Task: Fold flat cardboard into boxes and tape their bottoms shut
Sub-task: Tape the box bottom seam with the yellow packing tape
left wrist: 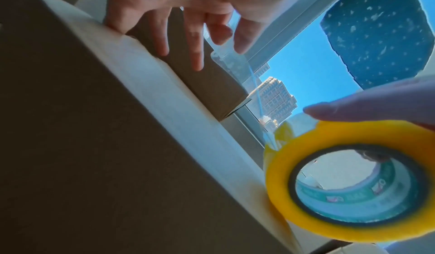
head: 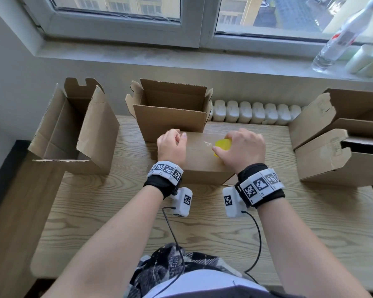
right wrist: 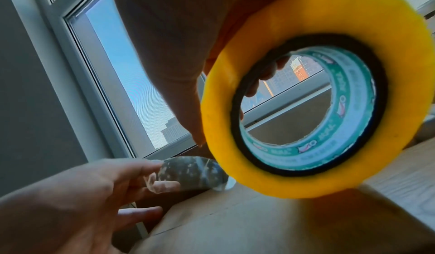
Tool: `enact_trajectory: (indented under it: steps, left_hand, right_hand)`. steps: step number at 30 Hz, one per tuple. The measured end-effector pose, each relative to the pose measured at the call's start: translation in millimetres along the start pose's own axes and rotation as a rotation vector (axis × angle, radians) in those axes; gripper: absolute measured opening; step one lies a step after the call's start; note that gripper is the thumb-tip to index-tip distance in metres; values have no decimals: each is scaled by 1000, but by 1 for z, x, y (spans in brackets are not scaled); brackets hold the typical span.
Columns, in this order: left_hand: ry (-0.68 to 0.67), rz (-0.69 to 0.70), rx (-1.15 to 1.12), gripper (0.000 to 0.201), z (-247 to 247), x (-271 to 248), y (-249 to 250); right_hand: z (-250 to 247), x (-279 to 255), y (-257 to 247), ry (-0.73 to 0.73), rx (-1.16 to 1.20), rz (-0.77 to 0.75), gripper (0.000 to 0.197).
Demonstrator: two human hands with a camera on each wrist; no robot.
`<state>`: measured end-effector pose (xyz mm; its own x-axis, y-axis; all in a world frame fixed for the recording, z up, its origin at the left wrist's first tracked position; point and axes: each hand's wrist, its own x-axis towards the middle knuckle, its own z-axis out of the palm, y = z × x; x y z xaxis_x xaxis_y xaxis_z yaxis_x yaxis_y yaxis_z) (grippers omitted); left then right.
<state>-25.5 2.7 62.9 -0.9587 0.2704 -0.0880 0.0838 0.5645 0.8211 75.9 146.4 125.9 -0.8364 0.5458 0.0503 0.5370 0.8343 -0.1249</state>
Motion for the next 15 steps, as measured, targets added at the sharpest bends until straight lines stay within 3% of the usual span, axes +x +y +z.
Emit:
enact_trajectory:
  steps: [5, 7, 11, 15]
  left_hand:
    - [122, -72, -46, 22, 3, -3, 0]
    - [139, -36, -4, 21, 5, -7, -2]
    - [-8, 52, 11, 20, 21, -25, -1]
    - [-7, 44, 3, 19, 30, -27, -2]
  right_hand:
    - [1, 1, 0, 9, 18, -2, 43]
    - [2, 2, 2, 14, 37, 2, 43]
    - [3, 0, 5, 20, 49, 5, 42]
    - [-1, -1, 16, 38, 44, 38, 43]
